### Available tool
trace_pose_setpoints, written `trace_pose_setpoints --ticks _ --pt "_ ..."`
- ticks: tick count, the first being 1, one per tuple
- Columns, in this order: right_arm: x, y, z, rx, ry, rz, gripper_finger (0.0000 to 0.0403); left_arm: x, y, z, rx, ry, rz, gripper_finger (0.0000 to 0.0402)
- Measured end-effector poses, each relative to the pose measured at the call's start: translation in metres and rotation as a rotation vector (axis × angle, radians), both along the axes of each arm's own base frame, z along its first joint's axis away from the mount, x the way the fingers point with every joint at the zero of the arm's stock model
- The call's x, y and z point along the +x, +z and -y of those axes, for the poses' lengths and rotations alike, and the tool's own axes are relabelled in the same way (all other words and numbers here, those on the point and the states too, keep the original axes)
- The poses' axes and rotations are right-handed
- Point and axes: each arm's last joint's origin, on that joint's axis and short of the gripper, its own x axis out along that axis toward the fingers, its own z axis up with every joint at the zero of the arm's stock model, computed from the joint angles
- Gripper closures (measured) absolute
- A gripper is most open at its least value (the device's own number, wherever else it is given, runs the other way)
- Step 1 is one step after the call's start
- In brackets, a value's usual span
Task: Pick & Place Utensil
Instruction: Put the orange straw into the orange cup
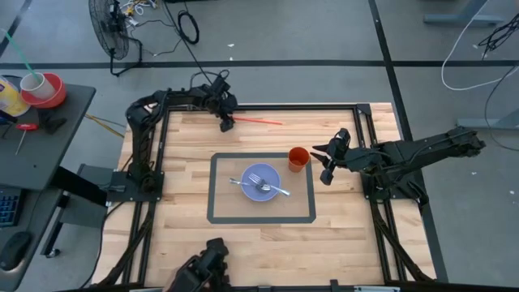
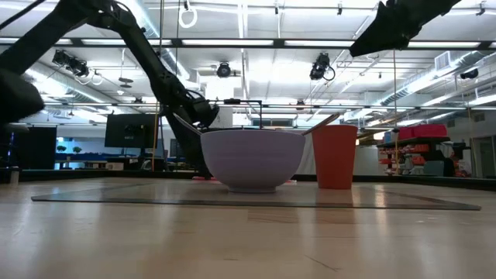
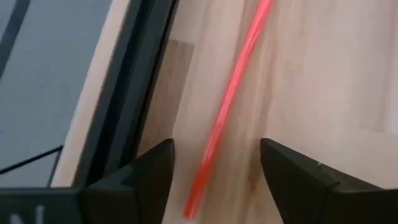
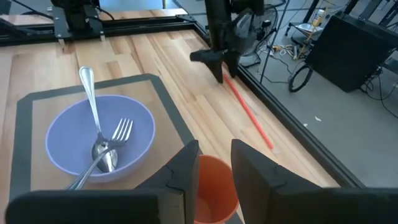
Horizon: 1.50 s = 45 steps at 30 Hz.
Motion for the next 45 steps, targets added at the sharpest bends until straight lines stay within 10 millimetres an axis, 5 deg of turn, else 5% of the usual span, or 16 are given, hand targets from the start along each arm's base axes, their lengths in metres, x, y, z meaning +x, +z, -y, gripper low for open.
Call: trace_pose_setpoints --ticks 22,45 --pt "0.0 0.001 0.0 0.002 -0.001 0.01 0.0305 0.004 -0.006 0.003 0.046 0.02 -0.096 0.0338" --pt "0.001 0.004 -0.006 0.002 0.037 0.039 0.0305 0.032 0.01 0.055 0.179 -0.09 -0.332 0.0393"
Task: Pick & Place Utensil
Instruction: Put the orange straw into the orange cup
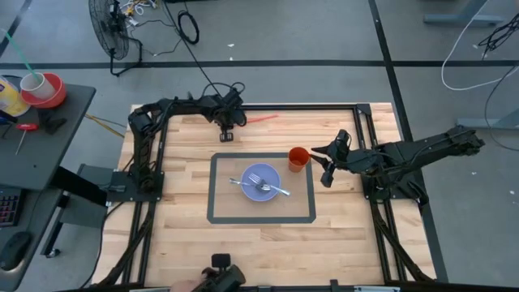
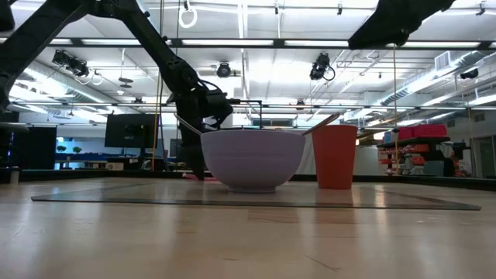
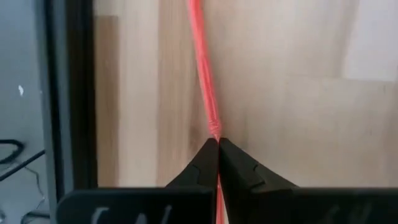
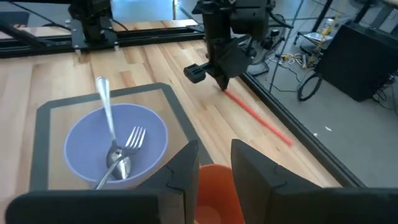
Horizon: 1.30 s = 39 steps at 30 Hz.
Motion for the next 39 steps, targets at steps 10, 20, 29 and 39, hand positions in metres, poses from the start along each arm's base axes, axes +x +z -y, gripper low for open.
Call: trace_pose_setpoints --ticks 10,20,29,39 --pt "-0.003 0.002 -0.01 -0.146 -0.004 -0.015 0.0305 0.013 0.05 0.033 0.165 -0.062 0.023 0.0393" --pt "0.004 0.002 -0.017 -0.347 0.011 -0.068 0.0305 0.025 0.13 0.097 0.481 -0.19 0.135 0.0394" --pt "0.046 -0.004 -0.019 -0.669 -0.114 -0.17 0.0304 0.05 0.154 0.158 0.894 -0.414 -0.037 0.0394" --pt "0.067 0.03 0.019 -0.377 0.039 0.045 0.0252 0.061 0.161 0.21 1.088 -0.678 -0.223 0.0394"
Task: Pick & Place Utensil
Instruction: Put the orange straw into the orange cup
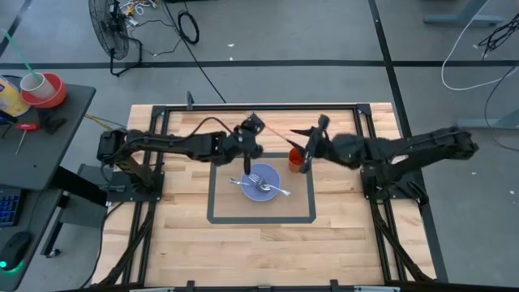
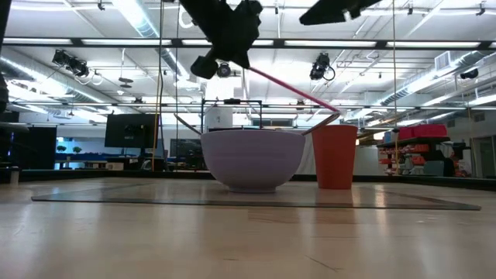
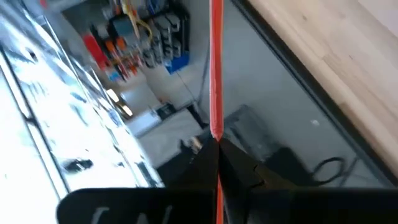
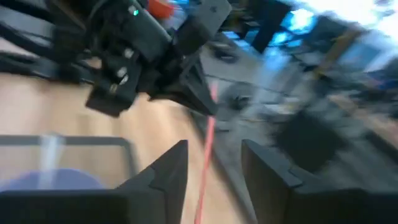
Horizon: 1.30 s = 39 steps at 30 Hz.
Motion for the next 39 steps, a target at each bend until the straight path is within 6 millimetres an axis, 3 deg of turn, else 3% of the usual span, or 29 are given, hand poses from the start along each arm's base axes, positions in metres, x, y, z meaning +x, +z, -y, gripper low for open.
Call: trace_pose_setpoints --ticks 6,14,24,39 --pt "0.004 -0.002 0.038 0.341 0.199 0.041 0.0217 0.003 0.002 0.031 0.085 -0.159 -0.121 0.0394" --pt "0.022 -0.025 0.069 0.757 0.321 0.037 0.0218 0.008 0.011 0.054 0.151 -0.278 -0.096 0.0394" --pt "0.045 -0.044 0.073 0.84 0.439 0.032 0.0233 0.009 0.012 0.055 0.147 -0.287 -0.081 0.0394" --pt "0.043 -0.042 0.084 0.895 0.434 0.063 0.0285 0.01 0.011 0.056 0.124 -0.345 -0.079 0.0394"
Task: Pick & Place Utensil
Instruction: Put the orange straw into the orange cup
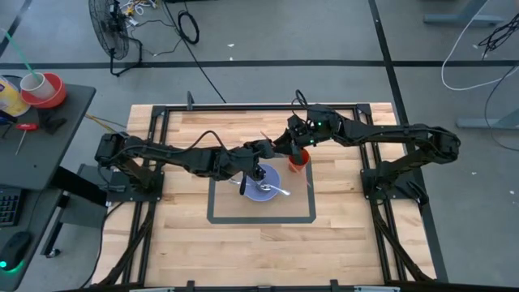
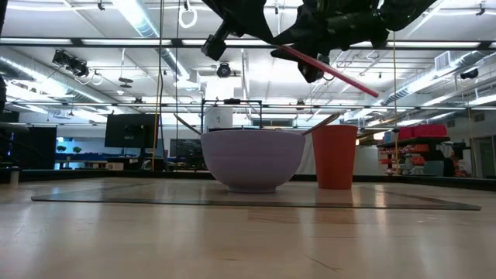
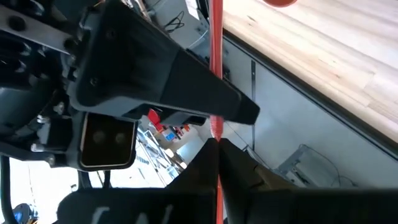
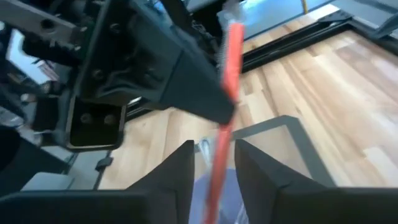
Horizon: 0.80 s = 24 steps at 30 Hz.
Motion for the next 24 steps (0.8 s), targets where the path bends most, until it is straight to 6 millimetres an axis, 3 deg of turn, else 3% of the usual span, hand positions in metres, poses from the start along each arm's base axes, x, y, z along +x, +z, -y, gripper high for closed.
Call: trace_pose_setpoints --ticks 13,24 --pt "-0.0001 0.0 -0.0005 0.006 0.013 0.0 0.0364 0.0005 -0.0002 0.0003 -0.015 -0.022 0.004 0.0391" --pt "0.0001 0.0003 0.0005 -0.025 -0.016 0.004 0.0379 0.0001 -0.0002 -0.0001 -0.041 0.008 0.033 0.0365"
